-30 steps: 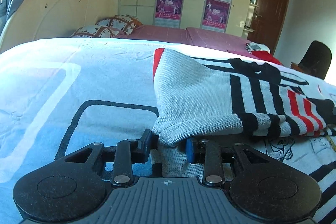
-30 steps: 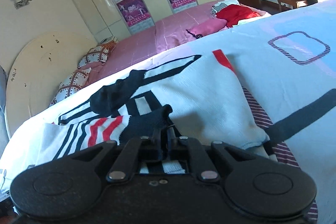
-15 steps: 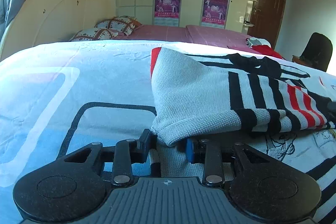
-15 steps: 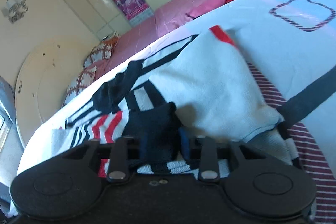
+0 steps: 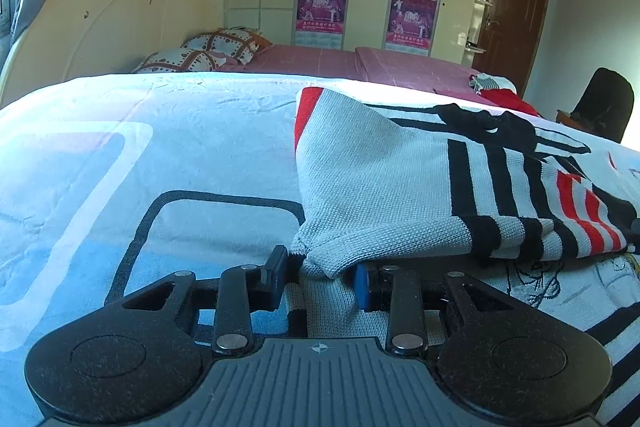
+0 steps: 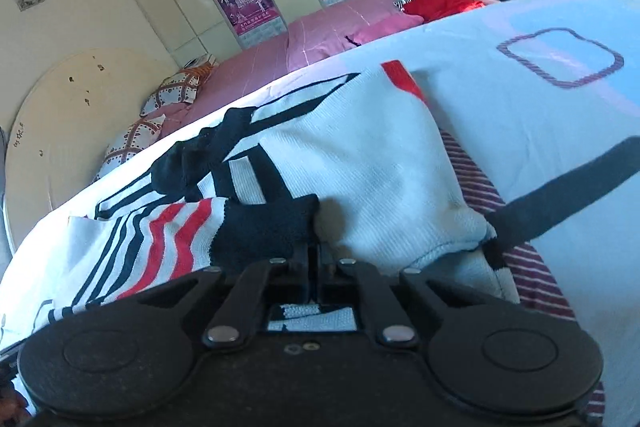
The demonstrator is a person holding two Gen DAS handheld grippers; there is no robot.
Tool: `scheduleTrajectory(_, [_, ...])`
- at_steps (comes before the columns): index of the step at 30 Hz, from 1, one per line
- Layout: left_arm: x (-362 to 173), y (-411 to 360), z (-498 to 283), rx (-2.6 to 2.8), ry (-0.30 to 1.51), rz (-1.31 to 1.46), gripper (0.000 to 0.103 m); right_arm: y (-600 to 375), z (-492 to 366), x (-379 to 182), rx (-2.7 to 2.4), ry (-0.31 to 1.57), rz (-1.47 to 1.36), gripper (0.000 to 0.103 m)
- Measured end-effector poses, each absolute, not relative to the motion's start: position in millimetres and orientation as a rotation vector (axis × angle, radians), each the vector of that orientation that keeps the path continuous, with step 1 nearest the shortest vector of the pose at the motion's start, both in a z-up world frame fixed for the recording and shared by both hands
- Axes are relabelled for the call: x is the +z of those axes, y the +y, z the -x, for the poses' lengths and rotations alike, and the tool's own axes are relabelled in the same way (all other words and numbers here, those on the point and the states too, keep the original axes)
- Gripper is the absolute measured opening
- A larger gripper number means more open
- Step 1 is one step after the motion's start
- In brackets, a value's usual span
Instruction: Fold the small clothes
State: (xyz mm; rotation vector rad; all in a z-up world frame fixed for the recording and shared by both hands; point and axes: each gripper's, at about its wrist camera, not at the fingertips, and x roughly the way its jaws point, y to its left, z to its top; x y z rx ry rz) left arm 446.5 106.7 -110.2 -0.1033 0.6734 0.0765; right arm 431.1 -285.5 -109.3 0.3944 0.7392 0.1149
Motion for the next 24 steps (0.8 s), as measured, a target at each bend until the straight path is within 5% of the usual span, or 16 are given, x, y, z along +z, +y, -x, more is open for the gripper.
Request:
scheduleTrajectory(5, [-93.3, 127.6, -428.9, 0.04, 0.673, 0.143, 0.036, -284.9, -419.5, -85.0, 0.123, 0.654, -0.321, 0.02])
scheduleTrajectory(13, [-61.1, 134.1, -478.6, -0.019, 0.515, 0.097, 0.037, -254.4, -442.7, -70.3, 0.202, 0.61, -0.229, 0.014])
scheduleTrajectory(20, [-89.1, 110.8, -549.8, -0.102, 0.604, 0.054, 0.037, -219.9, -466.7, -90.5, 0.25, 0.665, -0.179, 0.015])
scheduleTrajectory(24, [-108.4, 114.5, -567.2, -0.119, 0.664, 0.076, 0.044, -213.9, -476.1, -107.6, 0.218, 0.691, -0.102, 0.007])
